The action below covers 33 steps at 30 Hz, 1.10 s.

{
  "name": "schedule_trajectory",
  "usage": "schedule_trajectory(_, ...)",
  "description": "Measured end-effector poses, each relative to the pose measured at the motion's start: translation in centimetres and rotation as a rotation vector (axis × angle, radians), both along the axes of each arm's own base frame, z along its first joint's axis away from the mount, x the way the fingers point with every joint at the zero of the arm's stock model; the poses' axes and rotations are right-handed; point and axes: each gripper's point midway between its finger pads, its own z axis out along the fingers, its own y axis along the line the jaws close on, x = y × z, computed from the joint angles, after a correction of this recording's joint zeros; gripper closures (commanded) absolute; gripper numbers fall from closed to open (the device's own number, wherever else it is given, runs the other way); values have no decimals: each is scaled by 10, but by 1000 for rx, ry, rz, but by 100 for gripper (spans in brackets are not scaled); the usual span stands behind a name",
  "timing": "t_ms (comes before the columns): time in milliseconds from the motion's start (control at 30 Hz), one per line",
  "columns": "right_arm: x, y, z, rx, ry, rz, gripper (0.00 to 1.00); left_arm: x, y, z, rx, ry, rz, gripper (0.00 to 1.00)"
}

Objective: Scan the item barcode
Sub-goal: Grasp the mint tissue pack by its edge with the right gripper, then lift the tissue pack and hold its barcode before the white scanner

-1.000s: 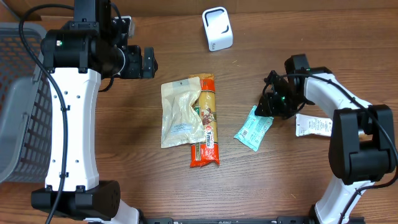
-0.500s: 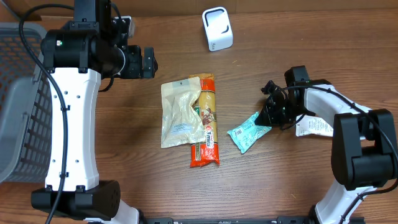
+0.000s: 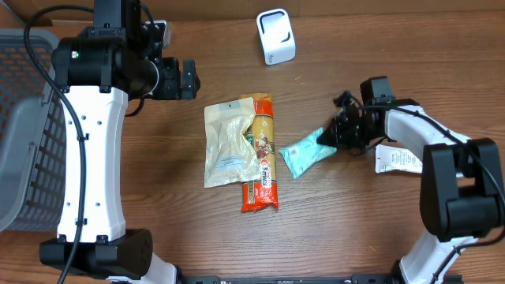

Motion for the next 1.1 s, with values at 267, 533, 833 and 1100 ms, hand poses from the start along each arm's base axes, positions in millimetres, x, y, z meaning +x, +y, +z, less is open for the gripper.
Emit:
schedule_trajectory(267, 33, 3, 97, 75, -242, -128, 96, 0, 0, 0, 0, 0, 0, 0)
schedule_trajectory(533, 18, 9, 181, 183, -387, -139, 96, 0, 0, 0, 0, 0, 0, 0)
schedule_trajectory(833, 4, 9, 239, 225, -485, -171, 96, 0, 0, 0, 0, 0, 0, 1)
schedule_trajectory(1100, 23, 38, 311, 57, -761, -224, 96, 0, 0, 0, 0, 0, 0, 0)
